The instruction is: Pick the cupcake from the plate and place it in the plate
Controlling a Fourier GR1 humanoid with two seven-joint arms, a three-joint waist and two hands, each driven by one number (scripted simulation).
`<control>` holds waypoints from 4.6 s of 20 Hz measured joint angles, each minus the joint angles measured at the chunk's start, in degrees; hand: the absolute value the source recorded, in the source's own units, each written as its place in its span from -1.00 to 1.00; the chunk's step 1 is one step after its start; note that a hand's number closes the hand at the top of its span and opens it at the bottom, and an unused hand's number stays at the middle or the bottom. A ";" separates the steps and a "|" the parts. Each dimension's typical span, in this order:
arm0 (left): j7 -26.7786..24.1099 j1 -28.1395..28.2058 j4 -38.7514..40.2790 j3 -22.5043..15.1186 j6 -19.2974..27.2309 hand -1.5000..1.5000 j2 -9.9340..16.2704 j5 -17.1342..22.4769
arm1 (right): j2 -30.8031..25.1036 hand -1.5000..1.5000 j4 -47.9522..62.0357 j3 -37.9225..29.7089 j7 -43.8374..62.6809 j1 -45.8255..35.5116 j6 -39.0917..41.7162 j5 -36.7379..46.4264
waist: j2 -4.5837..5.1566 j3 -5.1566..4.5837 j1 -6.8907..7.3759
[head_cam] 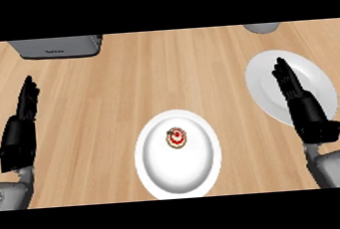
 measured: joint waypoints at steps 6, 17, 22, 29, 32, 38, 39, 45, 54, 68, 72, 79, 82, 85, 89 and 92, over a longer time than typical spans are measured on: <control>7.64 4.06 4.05 -2.11 -4.86 0.00 -4.65 6.51 | 0.87 1.00 -4.39 -3.01 5.62 -5.37 -6.30 0.90 | 1.03 2.28 0.04; 17.08 7.02 4.54 -5.88 -10.45 0.00 -10.86 12.51 | 7.71 -1.00 -9.59 0.61 11.00 4.00 -32.59 20.01 | 1.31 2.93 -0.29; 18.96 7.00 3.63 -6.09 -10.57 0.00 -12.23 11.97 | 5.54 -1.00 -17.12 5.38 20.70 8.98 -31.89 29.20 | 1.27 2.96 0.02; 20.11 6.70 3.14 -6.33 -10.57 0.00 -12.61 11.78 | -2.12 -1.00 -22.09 12.53 41.08 7.37 -16.86 37.10 | 1.25 2.84 0.39; 19.69 7.22 3.13 -6.51 -10.91 0.00 -12.56 11.37 | -2.30 -1.00 -24.55 15.13 51.52 3.61 -10.45 40.62 | 1.28 2.86 0.64; 19.36 8.41 2.39 -5.90 -12.03 0.00 -12.43 11.47 | 3.63 -1.00 -24.12 19.71 67.67 -4.48 -0.65 47.10 | 1.36 2.96 0.92; 19.75 7.97 2.30 -5.88 -11.96 0.00 -12.67 11.30 | 5.40 -1.00 -21.96 20.02 67.98 -5.57 -0.30 47.82 | 1.39 2.98 0.93; 19.45 7.85 3.18 -4.99 -12.84 0.00 -13.30 10.65 | 13.32 -1.00 -16.50 21.39 72.44 -9.47 3.82 53.76 | 1.45 3.03 0.76; 21.51 8.26 1.42 -4.27 -13.11 0.00 -14.36 9.31 | 22.30 -1.00 -7.83 22.38 71.61 -8.97 4.09 55.74 | 1.47 3.08 0.73; 21.30 9.15 0.95 -2.09 -14.98 0.00 -15.63 7.37 | 23.69 -1.00 2.46 25.15 73.30 -12.56 1.79 57.62 | 1.48 3.08 0.78; 20.55 9.36 1.78 -2.54 -14.81 0.00 -17.11 6.16 | 23.79 -1.00 5.50 24.87 72.47 -13.25 1.19 56.62 | 1.50 3.09 0.78; 22.56 9.32 0.09 -1.04 -16.26 0.00 -16.61 6.30 | 23.94 1.00 13.58 25.11 69.91 -15.43 0.11 52.36 | 1.52 3.09 0.93; 22.49 9.28 0.18 -0.89 -16.27 0.00 -17.15 5.82 | 24.02 1.00 17.12 26.40 68.44 -17.11 0.47 50.94 | 1.54 3.09 1.01; 22.60 8.92 0.15 -0.09 -16.47 0.00 -17.39 5.62 | 24.03 1.00 18.23 26.89 67.42 -17.57 0.87 52.05 | 1.50 3.09 0.90; 22.95 7.61 1.21 0.43 -16.80 0.00 -17.92 5.07 | 23.78 1.00 20.98 27.54 66.24 -18.87 -0.53 52.94 | 1.39 3.06 0.87; 23.20 8.36 0.42 0.06 -16.39 0.00 -18.56 4.33 | 23.49 1.00 20.50 27.40 66.05 -19.02 -1.17 55.70 | 1.39 3.08 0.76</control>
